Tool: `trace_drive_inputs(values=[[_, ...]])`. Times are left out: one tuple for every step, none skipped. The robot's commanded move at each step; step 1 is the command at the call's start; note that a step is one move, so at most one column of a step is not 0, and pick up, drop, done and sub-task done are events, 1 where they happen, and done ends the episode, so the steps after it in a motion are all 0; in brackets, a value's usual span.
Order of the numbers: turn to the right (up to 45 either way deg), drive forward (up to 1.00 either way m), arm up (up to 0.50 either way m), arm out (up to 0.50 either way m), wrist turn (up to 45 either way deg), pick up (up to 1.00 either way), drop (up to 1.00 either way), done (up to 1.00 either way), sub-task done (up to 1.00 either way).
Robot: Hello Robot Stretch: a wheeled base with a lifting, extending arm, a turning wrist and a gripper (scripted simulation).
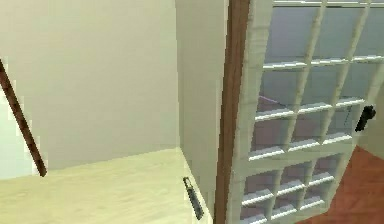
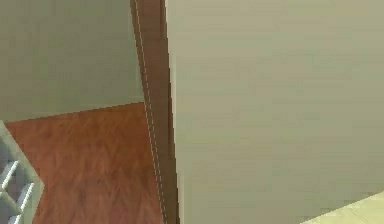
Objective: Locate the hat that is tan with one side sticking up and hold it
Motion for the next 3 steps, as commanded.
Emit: trace_drive_inputs(values=[[0.0,0.40,0.00,0.00,0.0,0.00,0.00,0.00,0.00],[45.0,0.00,0.00,0.00,0.0,0.00,0.00,0.00,0.00],[21.0,0.00,0.00,0.00,0.0,0.00,0.00,0.00,0.00]])
